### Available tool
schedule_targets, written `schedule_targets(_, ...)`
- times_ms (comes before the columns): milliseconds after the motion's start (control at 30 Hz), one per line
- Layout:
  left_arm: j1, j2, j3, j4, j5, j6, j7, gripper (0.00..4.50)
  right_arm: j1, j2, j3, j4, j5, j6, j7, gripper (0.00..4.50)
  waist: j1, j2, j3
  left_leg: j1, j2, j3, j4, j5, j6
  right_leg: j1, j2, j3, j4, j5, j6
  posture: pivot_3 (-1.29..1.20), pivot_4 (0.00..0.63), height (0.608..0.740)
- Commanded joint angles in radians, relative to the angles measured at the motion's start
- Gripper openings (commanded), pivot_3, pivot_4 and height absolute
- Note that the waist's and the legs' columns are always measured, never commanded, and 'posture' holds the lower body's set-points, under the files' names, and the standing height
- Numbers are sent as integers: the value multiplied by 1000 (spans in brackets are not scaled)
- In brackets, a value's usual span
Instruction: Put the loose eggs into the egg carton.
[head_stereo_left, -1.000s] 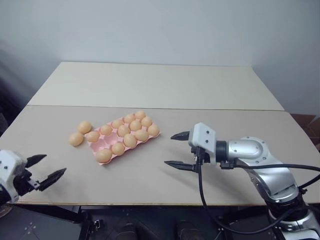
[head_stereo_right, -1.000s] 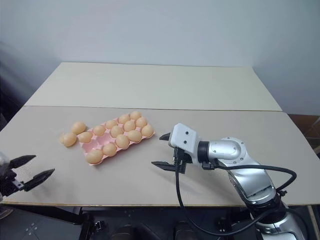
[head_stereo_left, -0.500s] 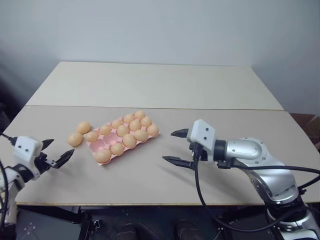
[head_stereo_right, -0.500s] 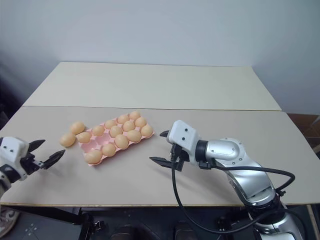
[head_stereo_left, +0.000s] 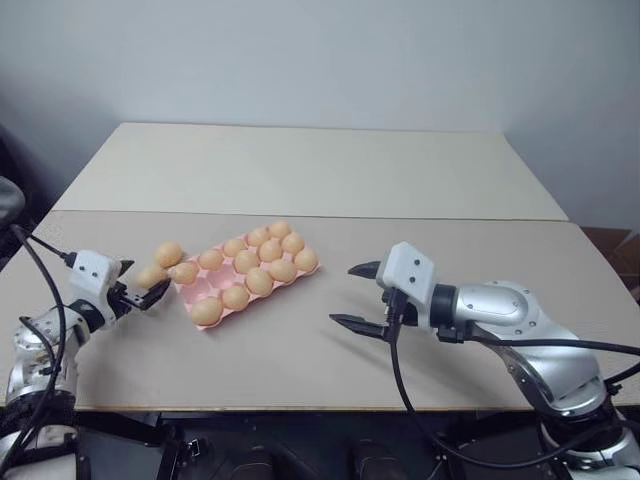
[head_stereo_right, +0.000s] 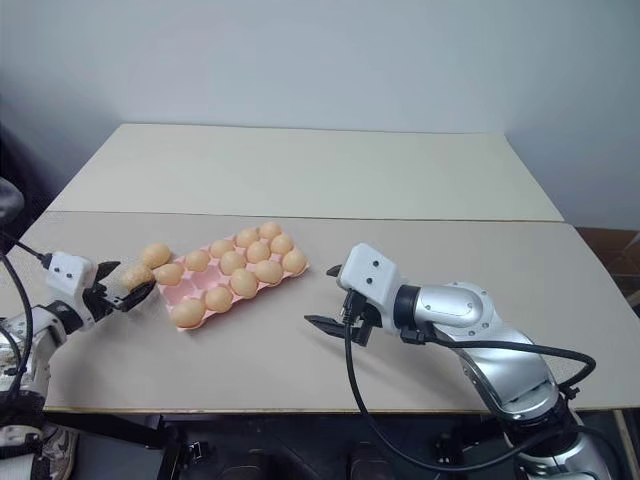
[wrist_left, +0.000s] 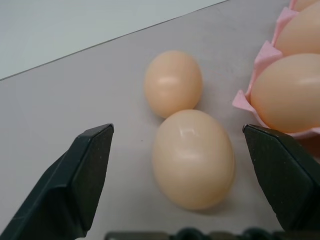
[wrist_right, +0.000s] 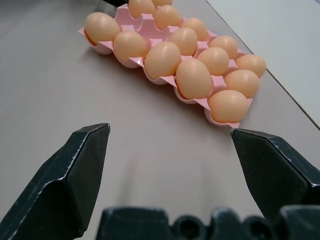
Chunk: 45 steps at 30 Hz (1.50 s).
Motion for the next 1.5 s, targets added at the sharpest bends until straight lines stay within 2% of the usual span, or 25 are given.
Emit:
schedule_targets(33, -40, 5, -9, 50, 7, -36, -7, 4500, -8, -4, -28, -48, 11, 7, -20, 4481, 0, 0, 0, 0, 0, 0, 0, 0, 0, 0, 0, 0, 0, 0, 0, 0, 150, 740)
schedule_targets(267, -73, -2, -35, 112, 28, -69, -1, 2342, -1, -6, -25, -56, 12, 8, -46, 4500, 0, 0, 0, 0, 0, 0, 0, 0, 0, 0, 0, 0, 0, 0, 0, 0, 150, 740)
schedule_targets(667, -36, -1, -17, 89, 3, -78, 2, 2342, 2, -8, -12, -34, 4, -18, -50, 4500, 0, 0, 0, 0, 0, 0, 1, 0, 0, 0, 0, 0, 0, 0, 0, 0, 150, 740)
schedule_targets(800, 15, 9, -4, 20, -17, -67, -20, 1804, -1, -11, -6, -29, -2, -25, -46, 4500, -2, 0, 0, 0, 0, 0, 1, 0, 0, 0, 0, 0, 0, 0, 0, 0, 150, 740)
schedule_targets(933, 97, 37, 14, -93, -25, -46, -30, 1754, -2, -13, -6, -34, -2, -24, -45, 4500, -3, 0, 0, 0, 0, 0, 1, 0, 0, 0, 0, 0, 0, 0, 0, 0, 150, 740)
schedule_targets(1067, 223, 73, 93, -312, -174, 56, -147, 1754, 5, -18, -11, -47, 1, -19, -47, 4500, -4, 0, 0, -1, 1, 0, 1, 0, 0, -1, 0, 0, 0, 0, 0, 0, 150, 740)
schedule_targets(1167, 260, 85, 116, -411, -285, 130, -259, 1754, 9, -13, -7, -50, -3, -19, -58, 4500, 2, 0, 0, -1, 1, 0, 1, 0, 0, -1, 0, 0, 0, 0, 0, 0, 150, 740)
schedule_targets(1267, 241, 84, 91, -442, -328, 172, -330, 1754, 7, -3, 1, -50, -10, -21, -72, 4500, 11, 0, 0, 1, 0, 0, 1, 0, 0, 2, 0, -1, 0, 0, 0, 0, 150, 740)
schedule_targets(1500, 28, 23, -57, -338, -272, 167, -401, 1754, 4, 23, 12, -69, -32, -14, -119, 4500, 22, 0, 0, -1, 0, 0, 2, 0, 0, 1, 0, -1, 0, 0, 0, 0, 150, 740)
